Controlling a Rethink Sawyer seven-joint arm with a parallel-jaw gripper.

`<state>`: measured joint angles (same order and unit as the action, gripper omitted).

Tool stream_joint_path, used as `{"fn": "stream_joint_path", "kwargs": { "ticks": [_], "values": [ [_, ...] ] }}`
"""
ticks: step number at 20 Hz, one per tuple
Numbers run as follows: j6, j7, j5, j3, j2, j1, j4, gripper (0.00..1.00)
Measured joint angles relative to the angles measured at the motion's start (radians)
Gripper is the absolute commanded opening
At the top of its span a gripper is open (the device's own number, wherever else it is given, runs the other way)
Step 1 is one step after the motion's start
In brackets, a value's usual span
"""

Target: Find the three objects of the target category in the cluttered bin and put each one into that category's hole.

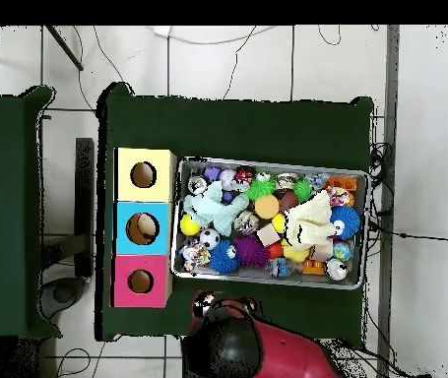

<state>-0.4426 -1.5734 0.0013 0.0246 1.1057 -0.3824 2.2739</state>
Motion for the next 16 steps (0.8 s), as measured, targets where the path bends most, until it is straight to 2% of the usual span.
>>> {"fn": "stream_joint_path", "kwargs": {
  "ticks": [5, 8, 16],
  "values": [
    [0.014, 0.0, -0.08, 0.039, -0.111, -0.131, -0.026, 1.0],
    [0.014, 0.0, -0.147, 0.074, -0.203, -0.207, -0.056, 1.0],
    [0.015, 0.0, -0.271, 0.164, -0.386, -0.331, -0.158, 1.0]
  ]
}}
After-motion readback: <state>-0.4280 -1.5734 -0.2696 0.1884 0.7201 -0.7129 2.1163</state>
